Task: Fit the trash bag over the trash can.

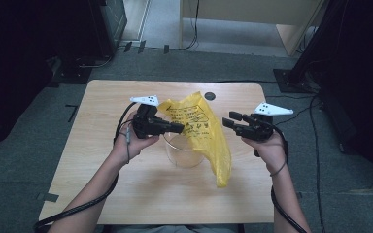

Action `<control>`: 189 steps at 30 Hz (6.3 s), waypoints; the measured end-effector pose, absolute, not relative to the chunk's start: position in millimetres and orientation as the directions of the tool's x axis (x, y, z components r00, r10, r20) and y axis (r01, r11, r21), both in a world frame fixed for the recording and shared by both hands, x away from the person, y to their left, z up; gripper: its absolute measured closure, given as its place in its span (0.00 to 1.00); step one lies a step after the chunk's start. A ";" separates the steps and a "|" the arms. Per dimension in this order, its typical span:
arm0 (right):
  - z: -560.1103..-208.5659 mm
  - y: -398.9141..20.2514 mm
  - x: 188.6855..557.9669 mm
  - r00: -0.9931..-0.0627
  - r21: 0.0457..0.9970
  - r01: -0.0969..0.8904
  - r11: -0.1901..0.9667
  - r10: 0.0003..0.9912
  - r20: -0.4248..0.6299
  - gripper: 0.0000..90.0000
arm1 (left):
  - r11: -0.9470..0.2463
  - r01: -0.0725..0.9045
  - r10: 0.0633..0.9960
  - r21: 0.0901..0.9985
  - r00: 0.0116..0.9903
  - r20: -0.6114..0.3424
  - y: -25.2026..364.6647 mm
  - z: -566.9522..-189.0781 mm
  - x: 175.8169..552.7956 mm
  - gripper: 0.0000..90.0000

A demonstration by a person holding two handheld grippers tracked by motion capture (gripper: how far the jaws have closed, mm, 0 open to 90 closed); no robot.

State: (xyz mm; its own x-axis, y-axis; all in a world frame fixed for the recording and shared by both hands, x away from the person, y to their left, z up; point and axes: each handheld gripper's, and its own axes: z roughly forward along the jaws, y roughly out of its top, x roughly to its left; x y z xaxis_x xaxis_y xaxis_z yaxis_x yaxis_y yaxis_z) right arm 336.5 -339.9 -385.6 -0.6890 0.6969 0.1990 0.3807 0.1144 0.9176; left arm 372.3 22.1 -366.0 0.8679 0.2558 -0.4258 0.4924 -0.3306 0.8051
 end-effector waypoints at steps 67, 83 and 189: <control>-366.8 -290.0 329.2 -0.772 0.856 0.480 0.192 0.556 0.308 0.70 | -0.352 0.583 0.364 0.732 0.806 -0.467 23.3 -373.5 375.1 1.00; -367.3 -248.6 374.9 -0.739 0.833 0.458 0.311 0.653 0.163 0.55 | -0.395 0.575 0.312 0.717 0.818 -0.484 19.0 -376.9 374.1 1.00; -372.9 -215.8 299.3 -0.779 0.887 0.423 0.185 0.574 0.252 0.58 | -0.394 0.541 0.387 0.743 0.831 -0.400 24.1 -365.1 331.9 1.00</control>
